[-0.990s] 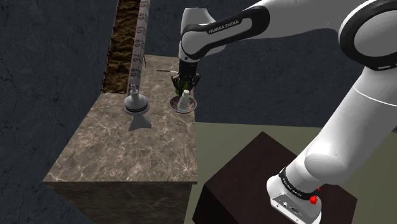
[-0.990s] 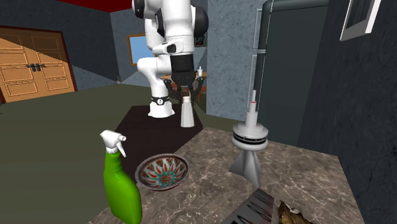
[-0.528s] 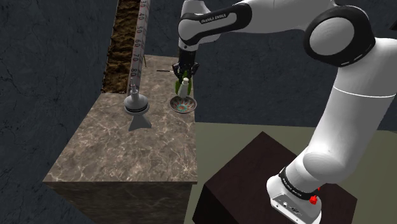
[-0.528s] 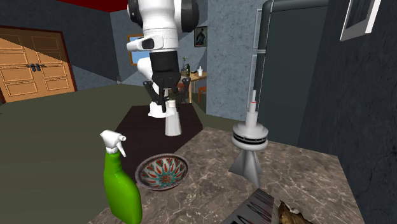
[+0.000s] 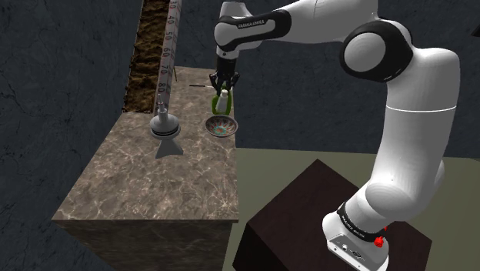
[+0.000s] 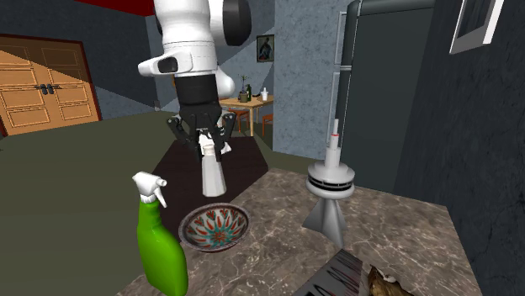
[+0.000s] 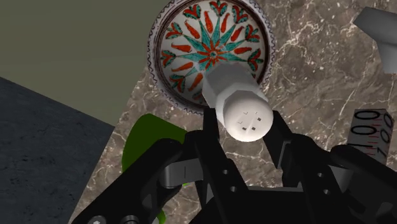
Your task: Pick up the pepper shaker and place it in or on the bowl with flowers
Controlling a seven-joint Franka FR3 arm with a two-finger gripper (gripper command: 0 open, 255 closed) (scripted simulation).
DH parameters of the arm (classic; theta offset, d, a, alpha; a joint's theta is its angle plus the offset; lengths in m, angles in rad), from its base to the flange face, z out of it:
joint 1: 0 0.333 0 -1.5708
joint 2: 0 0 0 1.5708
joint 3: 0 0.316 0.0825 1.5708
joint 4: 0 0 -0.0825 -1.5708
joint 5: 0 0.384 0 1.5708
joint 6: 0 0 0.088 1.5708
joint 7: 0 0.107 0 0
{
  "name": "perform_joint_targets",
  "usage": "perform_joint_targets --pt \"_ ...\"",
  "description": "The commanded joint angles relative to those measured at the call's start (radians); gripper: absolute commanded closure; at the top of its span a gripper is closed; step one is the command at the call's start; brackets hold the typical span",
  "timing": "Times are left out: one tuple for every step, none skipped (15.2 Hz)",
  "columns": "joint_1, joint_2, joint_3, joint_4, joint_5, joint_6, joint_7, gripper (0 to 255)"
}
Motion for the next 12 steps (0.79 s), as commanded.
perform_joint_targets --pt "0.000 0.008 -0.001 -0.014 -0.001 0.023 -0.002 255" --pt "0.000 0.012 -0.001 -0.022 -0.001 0.034 -0.002 255" --pt "0.000 0.016 -0.001 -0.029 -0.002 0.045 -0.002 255" --pt "0.000 0.021 -0.002 -0.036 -0.002 0.057 -0.002 255" --pt "0.000 0.025 -0.002 -0.043 -0.003 0.068 -0.003 255" --pt "0.000 0.030 -0.002 -0.049 -0.003 0.079 -0.003 255" --pt "0.000 0.035 -0.003 -0.055 -0.004 0.090 -0.003 255" --pt "0.001 0.040 -0.003 -0.061 -0.004 0.101 -0.003 255" --pt "0.001 0.045 -0.004 -0.067 -0.005 0.112 -0.004 255" --pt "0.001 0.050 -0.004 -0.073 -0.006 0.123 -0.004 255" --pt "0.001 0.056 -0.005 -0.078 -0.006 0.133 -0.004 255" --pt "0.002 0.062 -0.005 -0.082 -0.007 0.144 -0.004 255"
